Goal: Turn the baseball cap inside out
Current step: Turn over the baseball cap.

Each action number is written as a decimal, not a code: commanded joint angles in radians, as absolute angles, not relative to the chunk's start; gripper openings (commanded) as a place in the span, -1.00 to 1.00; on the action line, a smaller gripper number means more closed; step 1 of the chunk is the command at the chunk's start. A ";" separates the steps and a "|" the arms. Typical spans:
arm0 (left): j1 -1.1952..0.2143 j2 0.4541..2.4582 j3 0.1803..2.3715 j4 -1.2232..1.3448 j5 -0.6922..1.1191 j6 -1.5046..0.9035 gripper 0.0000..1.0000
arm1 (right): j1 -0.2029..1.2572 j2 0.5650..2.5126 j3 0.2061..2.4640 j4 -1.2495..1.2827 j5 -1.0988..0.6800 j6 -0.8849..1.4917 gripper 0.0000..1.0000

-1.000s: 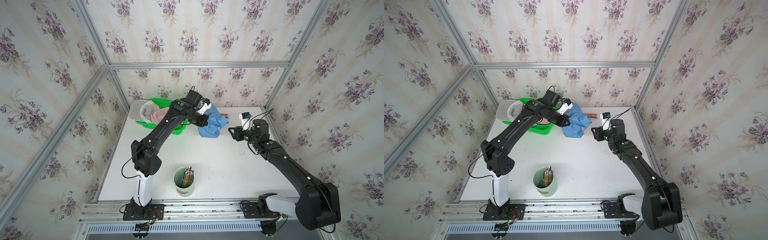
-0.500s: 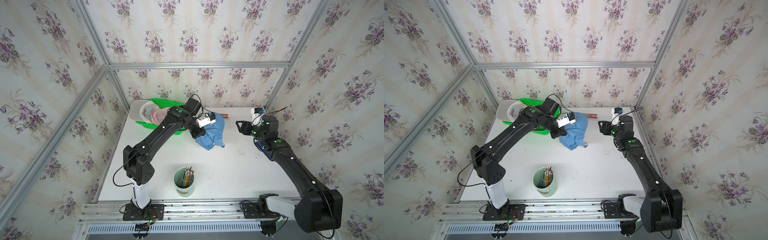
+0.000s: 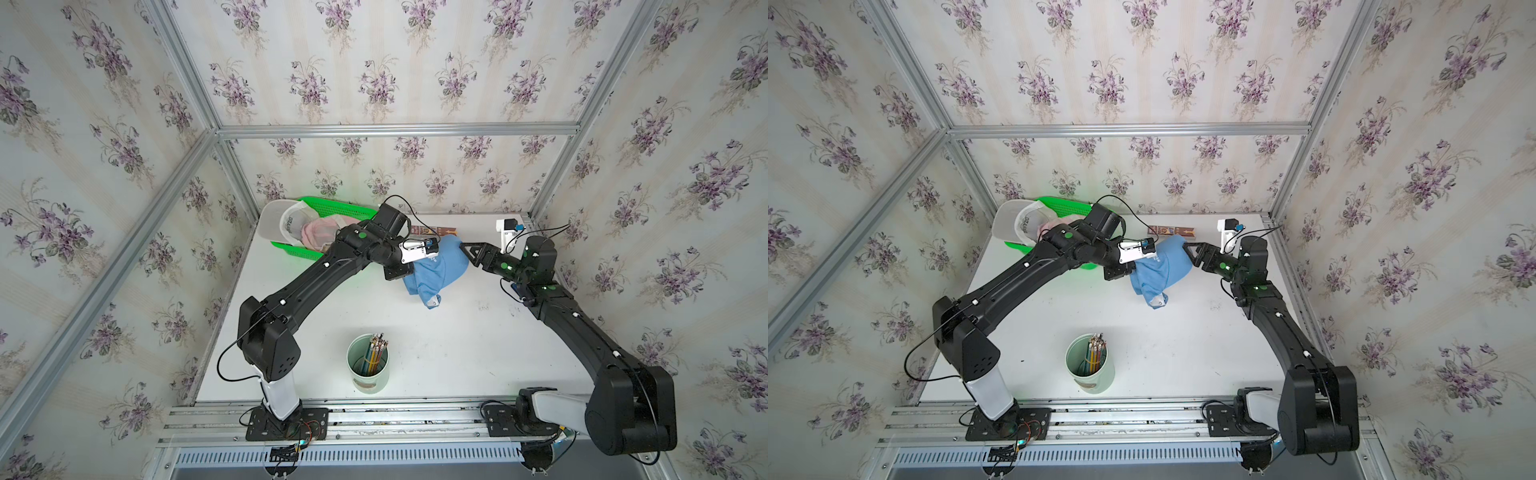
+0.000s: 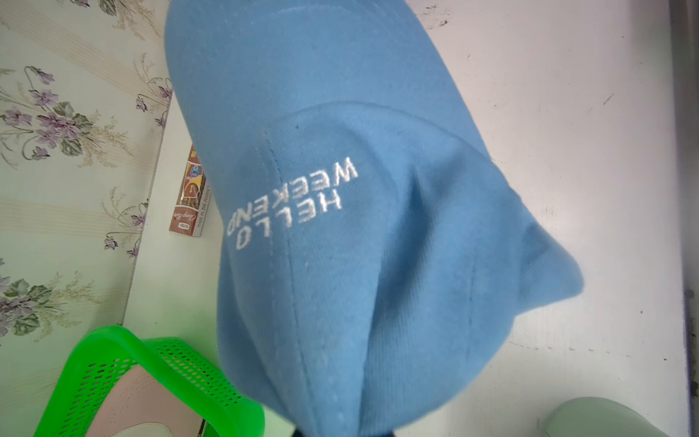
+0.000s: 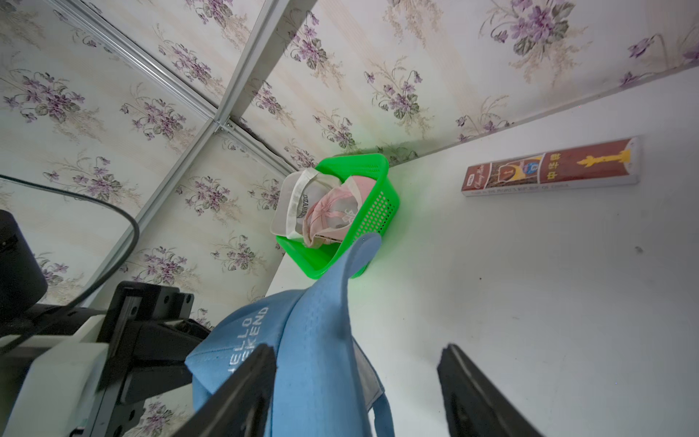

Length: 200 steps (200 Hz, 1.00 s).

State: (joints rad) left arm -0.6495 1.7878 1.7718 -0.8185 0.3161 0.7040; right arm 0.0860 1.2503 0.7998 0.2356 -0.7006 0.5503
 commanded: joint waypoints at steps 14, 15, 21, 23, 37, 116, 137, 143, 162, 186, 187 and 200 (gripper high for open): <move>-0.660 1.781 1.769 -0.766 0.300 0.716 -0.92 | 0.088 1.277 0.779 0.346 -0.782 0.595 0.40; -0.661 1.781 1.768 -0.767 0.300 0.715 -0.92 | 0.088 1.277 0.777 0.351 -0.785 0.598 0.39; -0.663 1.782 1.768 -0.765 0.300 0.713 -0.92 | 0.088 1.282 0.772 0.376 -0.799 0.612 0.33; -0.662 1.783 1.770 -0.765 0.300 0.713 -0.91 | 0.090 1.283 0.771 0.383 -0.805 0.617 0.29; -0.665 1.787 1.771 -0.760 0.295 0.712 -0.92 | 0.098 1.289 0.763 0.430 -0.837 0.634 -0.13; -0.663 1.897 1.885 -0.764 0.100 0.518 -0.01 | 0.102 1.185 0.781 0.365 -0.812 0.551 -1.00; -0.659 1.892 1.915 -0.820 0.040 0.461 0.97 | 0.103 1.150 0.851 0.159 -0.652 0.401 -1.00; -0.654 1.881 1.909 -0.824 0.023 0.438 0.97 | 0.102 1.146 0.871 0.115 -0.618 0.367 -1.00; -0.619 1.810 1.859 -0.797 0.024 0.323 0.97 | 0.111 1.137 0.913 0.056 -0.568 0.287 -1.00; -0.562 1.721 1.842 -0.750 0.092 0.141 0.97 | 0.249 1.157 0.999 -0.076 -0.389 0.115 -1.00; -0.562 1.719 1.843 -0.749 0.092 0.136 0.97 | 0.256 1.159 1.003 -0.082 -0.380 0.110 -1.00; -0.561 1.694 1.881 -0.756 0.104 0.074 0.97 | 0.360 1.198 1.057 -0.147 -0.276 0.036 -1.00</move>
State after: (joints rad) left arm -0.5671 1.7363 1.8458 -0.7910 0.0628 0.2749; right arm 0.2337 1.1564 0.9848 0.0067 -0.4976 0.2447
